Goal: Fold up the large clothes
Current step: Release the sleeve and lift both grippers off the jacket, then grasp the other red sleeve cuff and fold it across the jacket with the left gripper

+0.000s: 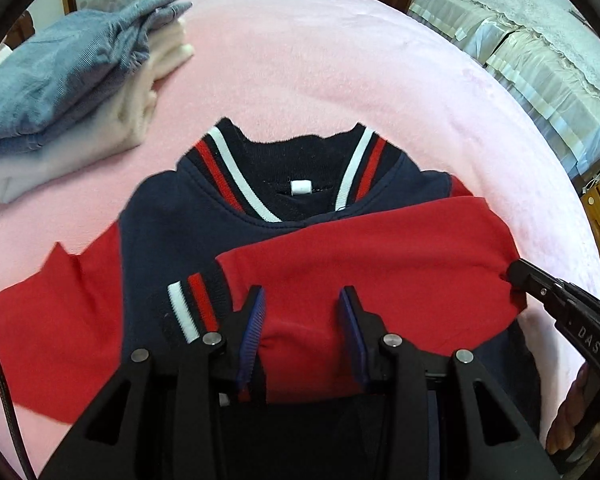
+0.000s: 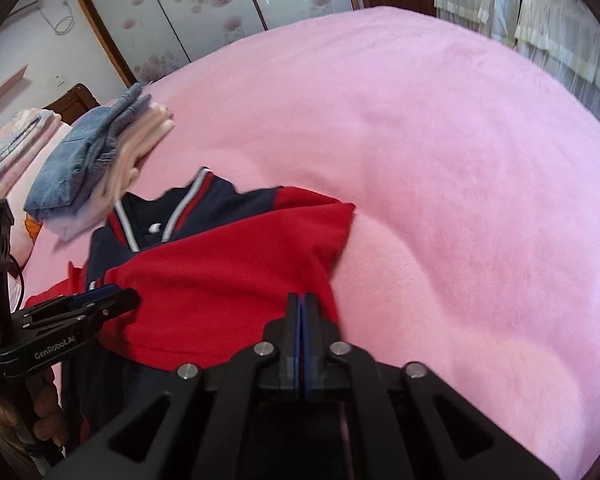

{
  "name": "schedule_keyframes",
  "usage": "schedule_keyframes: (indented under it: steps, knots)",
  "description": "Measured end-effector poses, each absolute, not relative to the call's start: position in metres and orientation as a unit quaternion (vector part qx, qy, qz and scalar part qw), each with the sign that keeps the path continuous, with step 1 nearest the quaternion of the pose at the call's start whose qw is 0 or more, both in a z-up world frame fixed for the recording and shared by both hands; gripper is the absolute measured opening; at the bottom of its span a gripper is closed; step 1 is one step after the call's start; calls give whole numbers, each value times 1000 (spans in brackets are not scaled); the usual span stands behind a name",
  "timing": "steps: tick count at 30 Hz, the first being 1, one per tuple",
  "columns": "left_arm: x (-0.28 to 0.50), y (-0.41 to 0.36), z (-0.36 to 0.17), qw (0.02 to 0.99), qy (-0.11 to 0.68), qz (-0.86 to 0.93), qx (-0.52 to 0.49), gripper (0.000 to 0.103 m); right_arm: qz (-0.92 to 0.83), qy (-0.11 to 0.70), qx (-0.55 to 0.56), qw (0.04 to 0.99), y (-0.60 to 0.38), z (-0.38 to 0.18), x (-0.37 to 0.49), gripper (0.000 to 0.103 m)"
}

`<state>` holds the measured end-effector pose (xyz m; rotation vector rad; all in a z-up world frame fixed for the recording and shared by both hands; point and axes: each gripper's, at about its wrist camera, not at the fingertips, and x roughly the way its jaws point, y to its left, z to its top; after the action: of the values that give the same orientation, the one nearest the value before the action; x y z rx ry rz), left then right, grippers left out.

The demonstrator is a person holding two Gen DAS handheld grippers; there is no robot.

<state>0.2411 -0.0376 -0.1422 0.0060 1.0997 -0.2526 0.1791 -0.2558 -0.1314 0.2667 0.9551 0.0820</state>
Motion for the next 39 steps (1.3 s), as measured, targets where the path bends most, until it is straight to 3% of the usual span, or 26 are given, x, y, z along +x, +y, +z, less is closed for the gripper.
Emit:
schedule_keyframes:
  steps: [5, 10, 27, 39]
  knots:
    - [210, -37, -106, 864, 492, -108, 18, 62, 52, 432, 136, 890, -235, -97, 159, 6]
    - [176, -28, -67, 880, 466, -94, 18, 79, 60, 416, 135, 897, -216, -70, 128, 21]
    - [102, 106, -49, 876, 477, 7, -63, 80, 128, 432, 101, 887, -108, -48, 92, 21]
    - [108, 237, -112, 850, 473, 66, -223, 80, 176, 452, 78, 871, -17, -70, 119, 21]
